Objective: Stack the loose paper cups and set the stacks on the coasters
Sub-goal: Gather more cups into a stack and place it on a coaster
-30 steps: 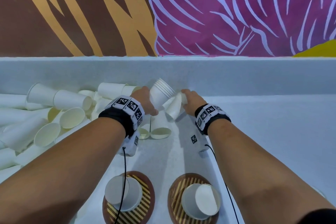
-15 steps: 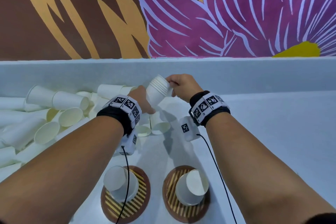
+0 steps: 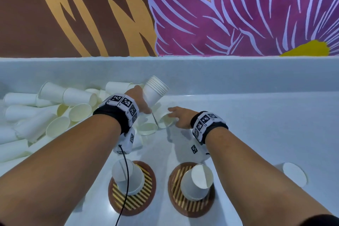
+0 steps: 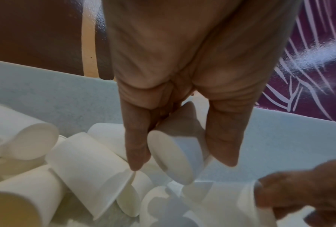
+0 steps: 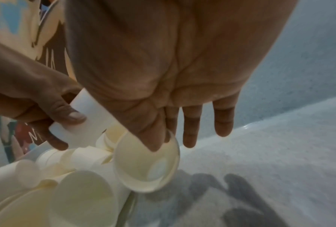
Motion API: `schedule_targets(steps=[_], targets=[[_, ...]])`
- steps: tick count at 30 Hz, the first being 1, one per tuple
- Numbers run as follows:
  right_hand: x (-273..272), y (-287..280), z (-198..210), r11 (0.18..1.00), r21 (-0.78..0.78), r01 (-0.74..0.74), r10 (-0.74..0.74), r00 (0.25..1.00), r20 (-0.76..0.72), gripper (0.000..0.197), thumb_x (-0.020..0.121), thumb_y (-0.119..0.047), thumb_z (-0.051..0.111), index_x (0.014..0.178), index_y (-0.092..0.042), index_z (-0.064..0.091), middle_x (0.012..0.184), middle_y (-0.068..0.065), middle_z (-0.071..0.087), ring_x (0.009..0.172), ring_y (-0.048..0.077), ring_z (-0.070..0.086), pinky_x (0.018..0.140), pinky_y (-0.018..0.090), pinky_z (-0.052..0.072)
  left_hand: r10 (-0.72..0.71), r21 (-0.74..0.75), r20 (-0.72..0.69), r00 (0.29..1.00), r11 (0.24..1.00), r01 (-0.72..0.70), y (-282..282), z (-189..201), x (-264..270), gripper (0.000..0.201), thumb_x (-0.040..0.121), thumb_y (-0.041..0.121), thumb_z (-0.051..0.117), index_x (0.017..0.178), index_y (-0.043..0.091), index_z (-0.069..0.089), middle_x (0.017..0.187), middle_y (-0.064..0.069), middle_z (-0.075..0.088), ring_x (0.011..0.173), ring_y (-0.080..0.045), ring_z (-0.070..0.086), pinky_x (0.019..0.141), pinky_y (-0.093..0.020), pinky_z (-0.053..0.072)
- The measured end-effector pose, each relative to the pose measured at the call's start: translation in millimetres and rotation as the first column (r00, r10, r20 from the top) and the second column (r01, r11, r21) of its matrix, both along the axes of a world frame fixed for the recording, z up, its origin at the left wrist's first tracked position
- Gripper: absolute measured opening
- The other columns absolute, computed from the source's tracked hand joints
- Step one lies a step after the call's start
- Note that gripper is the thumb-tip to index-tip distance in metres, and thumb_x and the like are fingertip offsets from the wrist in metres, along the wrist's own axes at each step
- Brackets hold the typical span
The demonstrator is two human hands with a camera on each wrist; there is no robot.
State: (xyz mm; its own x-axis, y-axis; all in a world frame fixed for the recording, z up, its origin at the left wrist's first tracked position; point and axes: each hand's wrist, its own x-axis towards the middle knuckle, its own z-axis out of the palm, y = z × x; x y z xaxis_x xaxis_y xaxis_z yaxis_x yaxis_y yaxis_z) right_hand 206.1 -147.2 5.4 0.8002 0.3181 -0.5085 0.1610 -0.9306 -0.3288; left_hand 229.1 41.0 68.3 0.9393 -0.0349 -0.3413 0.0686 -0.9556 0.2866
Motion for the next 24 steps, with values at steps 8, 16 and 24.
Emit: schedule_targets(steps=[8,16,24], targets=[[14,-8,59,0.863,0.313,0.396,-0.499,0.761,0.415,0.035,0.091,0.0,0.043,0.121,0.001,0.062,0.123,0.017,0.059,0.115,0.035,0.057,0.096,0.033,0.045,0.021,0.047,0.02,1.0,0.999,-0.022,16,4,-11,0.072,0.068,0.027,0.085,0.122,0.005,0.044,0.116,-0.011,0.059,0.104,-0.03,0.06,0.08,-0.034,0.046],[7,11,119,0.801,0.5,0.33,-0.556,0.721,0.414,0.038,0.086,0.005,0.041,0.099,-0.008,0.074,0.113,0.009,0.066,0.105,0.026,0.06,0.095,0.029,0.047,-0.021,-0.041,0.106,0.994,0.999,0.026,20,15,-25,0.073,0.068,0.023,0.085,0.125,0.006,0.041,0.117,-0.01,0.058,0.106,-0.031,0.059,0.087,-0.036,0.048],[-12,45,116,0.882,0.418,0.217,-0.396,0.823,0.408,0.029,0.085,0.003,0.039,0.094,-0.018,0.057,0.097,0.01,0.062,0.081,0.029,0.059,0.066,0.034,0.049,-0.072,-0.159,0.202,0.977,0.982,0.106,30,23,-36,0.075,0.068,0.024,0.084,0.126,0.012,0.038,0.103,-0.003,0.052,0.1,-0.028,0.056,0.077,-0.035,0.042]])
